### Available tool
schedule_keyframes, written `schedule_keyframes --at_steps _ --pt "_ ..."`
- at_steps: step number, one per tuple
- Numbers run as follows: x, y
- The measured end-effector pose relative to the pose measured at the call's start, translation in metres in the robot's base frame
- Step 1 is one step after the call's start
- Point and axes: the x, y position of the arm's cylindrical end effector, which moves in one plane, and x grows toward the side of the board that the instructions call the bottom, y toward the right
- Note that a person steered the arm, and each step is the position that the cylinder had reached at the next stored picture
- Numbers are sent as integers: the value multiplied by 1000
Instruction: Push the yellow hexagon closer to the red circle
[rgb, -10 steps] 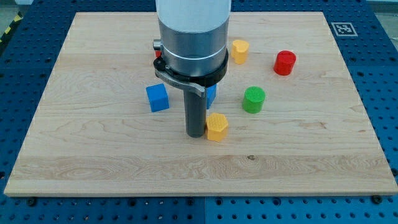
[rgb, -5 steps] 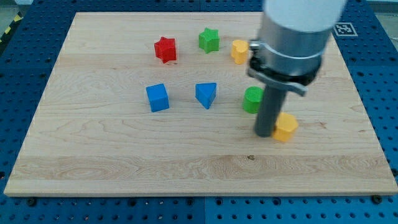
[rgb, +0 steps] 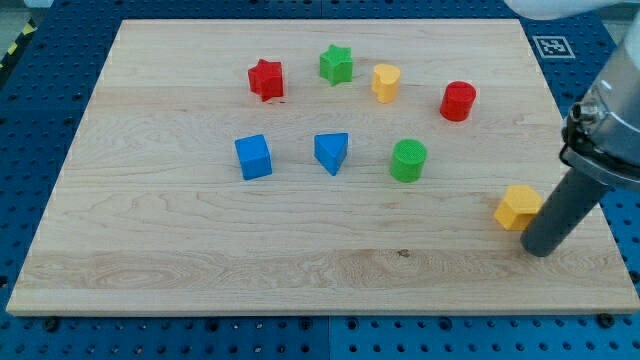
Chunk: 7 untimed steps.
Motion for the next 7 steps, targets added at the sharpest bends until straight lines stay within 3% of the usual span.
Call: schedule_keyframes --at_steps 3,7 --pt "-23 -2" --pt "-123 -2"
